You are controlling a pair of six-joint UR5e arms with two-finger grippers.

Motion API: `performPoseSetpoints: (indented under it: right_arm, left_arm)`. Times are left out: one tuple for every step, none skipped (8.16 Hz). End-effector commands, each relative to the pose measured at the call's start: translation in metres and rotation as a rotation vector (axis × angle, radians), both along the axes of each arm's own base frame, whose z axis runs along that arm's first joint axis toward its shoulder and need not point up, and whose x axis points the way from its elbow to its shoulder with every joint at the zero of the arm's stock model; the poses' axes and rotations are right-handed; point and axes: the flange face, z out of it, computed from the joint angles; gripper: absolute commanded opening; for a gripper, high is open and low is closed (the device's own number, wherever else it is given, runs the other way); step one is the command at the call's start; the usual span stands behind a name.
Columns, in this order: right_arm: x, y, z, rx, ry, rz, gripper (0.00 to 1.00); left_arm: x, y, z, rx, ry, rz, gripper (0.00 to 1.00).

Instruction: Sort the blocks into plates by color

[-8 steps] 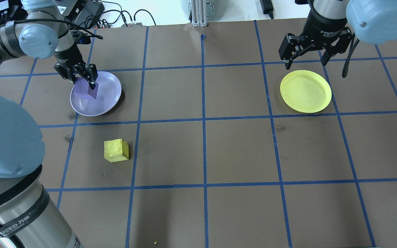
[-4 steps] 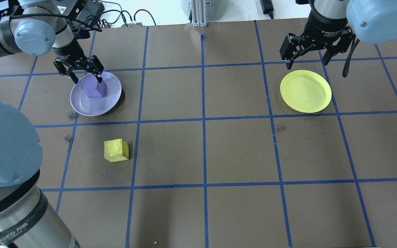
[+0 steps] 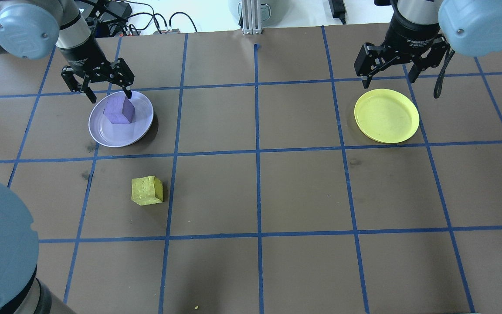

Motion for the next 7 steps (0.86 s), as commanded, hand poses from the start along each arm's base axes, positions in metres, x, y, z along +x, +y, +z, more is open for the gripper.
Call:
performPoseSetpoints:
  right_arm:
    - [0.0, 0.0, 0.001, -0.002, 0.002, 0.005, 1.0]
    - [0.0, 0.001, 0.0, 0.007, -0.001, 0.0, 1.0]
    - [0.0, 0.001, -0.001, 0.007, 0.002, 0.0, 1.0]
    - [0.0, 0.002, 0.001, 0.007, 0.003, 0.0, 1.0]
    - [0.0, 0.001, -0.001, 0.014, -0.002, 0.012, 1.0]
    - [0.0, 0.001, -0.002, 0.016, 0.003, 0.014, 1.0]
    - [0.0, 0.002, -0.002, 0.017, 0.001, 0.014, 1.0]
  left_arm:
    - [-0.033, 0.092, -0.027, 0.079, 0.068, 0.119, 1.0]
    - [-0.038, 0.122, -0.046, 0.036, 0.06, 0.111, 1.0]
    - [-0.038, 0.143, -0.077, 0.044, 0.063, 0.109, 1.0]
    - [-0.041, 0.16, -0.098, 0.051, 0.061, 0.114, 1.0]
    - [-0.045, 0.174, -0.113, 0.081, 0.066, 0.113, 1.0]
    - [-0.044, 0.176, -0.123, 0.099, 0.065, 0.119, 1.0]
    - [-0.045, 0.176, -0.127, 0.108, 0.067, 0.121, 1.0]
